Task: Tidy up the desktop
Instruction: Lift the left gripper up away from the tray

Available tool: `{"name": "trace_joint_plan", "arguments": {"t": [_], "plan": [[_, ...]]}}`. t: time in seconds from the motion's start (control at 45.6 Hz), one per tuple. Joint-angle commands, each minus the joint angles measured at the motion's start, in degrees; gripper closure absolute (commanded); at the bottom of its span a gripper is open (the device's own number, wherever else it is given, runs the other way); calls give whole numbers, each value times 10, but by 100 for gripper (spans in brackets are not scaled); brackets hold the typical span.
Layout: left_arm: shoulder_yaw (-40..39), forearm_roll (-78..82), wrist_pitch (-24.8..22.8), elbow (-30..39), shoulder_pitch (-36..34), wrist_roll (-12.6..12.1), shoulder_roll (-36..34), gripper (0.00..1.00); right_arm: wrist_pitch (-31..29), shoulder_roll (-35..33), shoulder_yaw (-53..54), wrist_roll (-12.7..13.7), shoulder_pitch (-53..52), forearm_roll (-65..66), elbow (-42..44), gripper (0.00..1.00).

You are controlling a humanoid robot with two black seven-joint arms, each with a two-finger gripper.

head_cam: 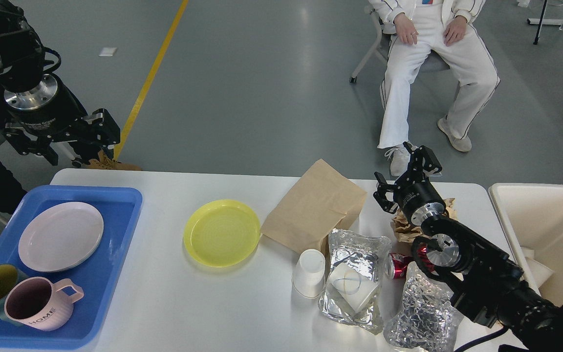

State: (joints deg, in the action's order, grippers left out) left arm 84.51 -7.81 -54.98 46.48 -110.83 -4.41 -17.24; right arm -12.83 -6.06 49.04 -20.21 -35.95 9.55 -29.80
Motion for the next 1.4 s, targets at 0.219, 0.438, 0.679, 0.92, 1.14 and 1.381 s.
{"name": "trace_joint_plan", "arguments": {"t": [0.219, 0.438, 0.679, 0.92, 1.14, 1.381], "plan": [[-23, 0, 0, 0, 14, 1, -1, 4, 0, 0, 0, 0, -1, -1, -2, 0], [-23, -1, 0, -3, 9, 3, -2, 4, 0, 0, 0, 0, -1, -1, -1, 0], [-23, -1, 0, -6, 7, 0, 0, 4, 0, 0, 0, 0, -1, 0, -1, 0], [-23, 0, 0, -6, 7, -1, 0, 4, 0, 0, 0, 0, -1, -1, -1, 0], [-23, 0, 0, -6, 7, -1, 1, 4, 0, 0, 0, 0, -1, -1, 0, 0], [-24, -1, 0, -14, -3, 6, 0, 4, 0, 0, 0, 0, -1, -1, -1, 0]]}}
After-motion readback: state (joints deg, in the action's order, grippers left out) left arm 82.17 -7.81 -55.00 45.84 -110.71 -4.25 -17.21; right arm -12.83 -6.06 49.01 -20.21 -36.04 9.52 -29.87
